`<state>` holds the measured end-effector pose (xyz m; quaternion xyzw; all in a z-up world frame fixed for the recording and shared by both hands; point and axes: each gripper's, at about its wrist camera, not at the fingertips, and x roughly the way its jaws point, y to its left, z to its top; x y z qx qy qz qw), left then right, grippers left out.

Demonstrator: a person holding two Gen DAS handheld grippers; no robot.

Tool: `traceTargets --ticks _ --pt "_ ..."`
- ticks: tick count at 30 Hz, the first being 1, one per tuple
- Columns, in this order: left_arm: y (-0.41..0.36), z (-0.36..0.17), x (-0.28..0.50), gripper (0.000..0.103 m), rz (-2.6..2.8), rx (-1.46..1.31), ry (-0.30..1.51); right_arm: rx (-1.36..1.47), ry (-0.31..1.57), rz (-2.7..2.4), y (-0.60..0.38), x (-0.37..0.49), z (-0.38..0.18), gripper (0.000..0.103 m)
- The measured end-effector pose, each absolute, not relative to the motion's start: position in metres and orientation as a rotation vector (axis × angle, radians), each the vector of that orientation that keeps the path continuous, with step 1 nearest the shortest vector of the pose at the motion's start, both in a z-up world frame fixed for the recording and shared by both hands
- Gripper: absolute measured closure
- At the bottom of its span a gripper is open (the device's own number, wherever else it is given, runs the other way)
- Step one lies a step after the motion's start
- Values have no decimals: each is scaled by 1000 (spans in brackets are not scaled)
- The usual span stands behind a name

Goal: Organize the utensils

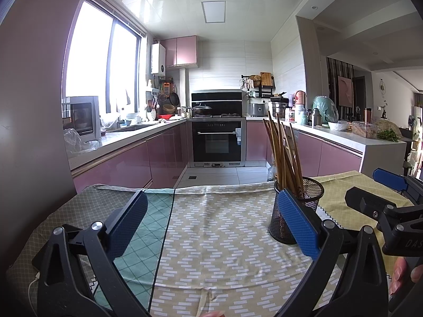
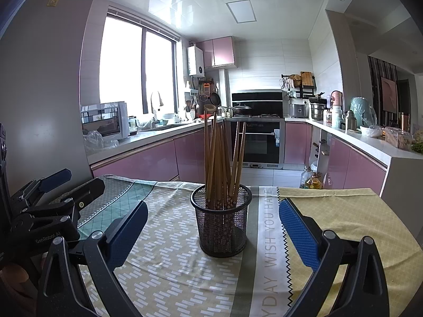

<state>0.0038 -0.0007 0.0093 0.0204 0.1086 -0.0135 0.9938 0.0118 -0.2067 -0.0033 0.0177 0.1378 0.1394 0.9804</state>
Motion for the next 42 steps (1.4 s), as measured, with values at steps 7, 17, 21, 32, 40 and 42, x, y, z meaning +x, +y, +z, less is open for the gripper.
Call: traceTargets --ticks 7,17,21,32,40,42 --pt "-1 9 4 6 -27 41 217 36 277 280 -207 12 -3 7" --pt "-1 9 4 6 -27 41 217 40 279 277 -206 12 -3 7" --pt "-1 9 4 6 -28 41 218 40 280 276 -206 12 -3 7" --pt "-1 9 4 6 -27 41 217 41 281 274 -205 12 -4 7" --pt "-1 9 4 6 -28 40 217 43 281 274 -204 11 -5 7" --pt "-2 9 4 6 -27 41 217 44 281 273 -204 12 -5 7"
